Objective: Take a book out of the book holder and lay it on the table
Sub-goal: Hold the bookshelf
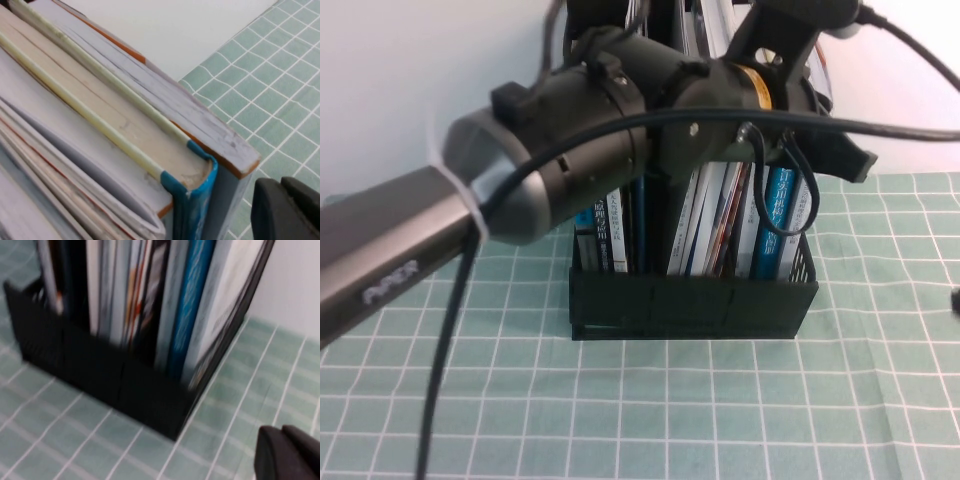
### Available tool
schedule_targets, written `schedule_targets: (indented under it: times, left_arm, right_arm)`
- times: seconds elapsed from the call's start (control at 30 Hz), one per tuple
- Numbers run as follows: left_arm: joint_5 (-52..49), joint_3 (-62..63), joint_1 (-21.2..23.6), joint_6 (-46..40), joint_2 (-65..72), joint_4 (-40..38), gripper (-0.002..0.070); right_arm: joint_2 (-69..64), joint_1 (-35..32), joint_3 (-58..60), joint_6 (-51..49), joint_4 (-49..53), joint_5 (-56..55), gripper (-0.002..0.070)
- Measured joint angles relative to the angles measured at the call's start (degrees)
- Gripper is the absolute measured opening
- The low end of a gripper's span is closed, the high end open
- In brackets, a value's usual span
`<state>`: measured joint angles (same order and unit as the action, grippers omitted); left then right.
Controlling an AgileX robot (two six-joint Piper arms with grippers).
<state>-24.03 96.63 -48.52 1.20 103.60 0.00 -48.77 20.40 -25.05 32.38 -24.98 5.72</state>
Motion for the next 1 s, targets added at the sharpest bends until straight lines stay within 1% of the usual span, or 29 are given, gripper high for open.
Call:
schedule_targets:
  times: [0.07,0.13,0.27,0.5,0.6,0.67,0.7,0.77,0.83,0.9,0.97,1.0]
  left_arm:
    - [1.39,0.0,0.0,0.0,1.09,0.0,-0.0003]
    - [2.13,0.0,0.0,0.11,1.85,0.0,-0.0003]
    - [2.85,0.0,0.42,0.64,2.56,0.0,-0.0003]
    - [3.48,0.0,3.63,5.21,2.56,0.0,-0.0003]
    - [3.03,0.12,4.24,5.73,2.56,-0.6,-0.0003]
    - [2.31,0.22,4.25,5.94,2.56,-0.6,-0.0003]
    - [2.05,0.32,4.35,5.94,2.56,-0.69,-0.0003]
    - [1.03,0.32,4.35,5.94,2.56,-0.69,-0.0003]
    - [0.43,0.32,4.48,5.94,2.56,-0.69,-0.0003]
    - [0.18,0.32,4.48,5.94,2.56,-0.58,-0.0003]
    - [-0.08,0.44,4.48,5.94,2.56,-0.48,-0.0003]
    - [-0.22,0.44,4.48,5.94,2.56,-0.48,-0.0003]
  right_arm:
    - [-0.54,0.0,-0.12,4.37,-3.68,-6.26,-0.0001]
    - [-1.64,0.0,-0.25,6.42,-4.75,-9.13,-0.0001]
    - [-5.08,0.0,-1.82,7.25,-4.55,-9.14,-0.0001]
    - [-12.79,0.0,-7.5,7.36,-3.7,-9.37,0.0009]
    - [-15.93,0.11,-10.62,6.65,-3.6,-9.37,0.006]
    - [-17.6,0.6,-12.06,5.63,-3.6,-9.37,0.0125]
    - [-18.34,0.83,-12.69,4.8,-3.6,-9.27,0.0169]
    - [-19.42,1.53,-13.86,3.52,-3.6,-6.29,0.0247]
    - [-20.2,1.63,-15.17,4.28,-3.38,1.26,0.03]
    - [-20.99,1.63,-16.15,6.94,-2.16,10.0,0.0315]
    - [-21.68,1.63,-16.44,6.92,0.45,17.51,0.0305]
    - [-21.86,1.63,-16.44,5.34,2.93,20.74,0.0291]
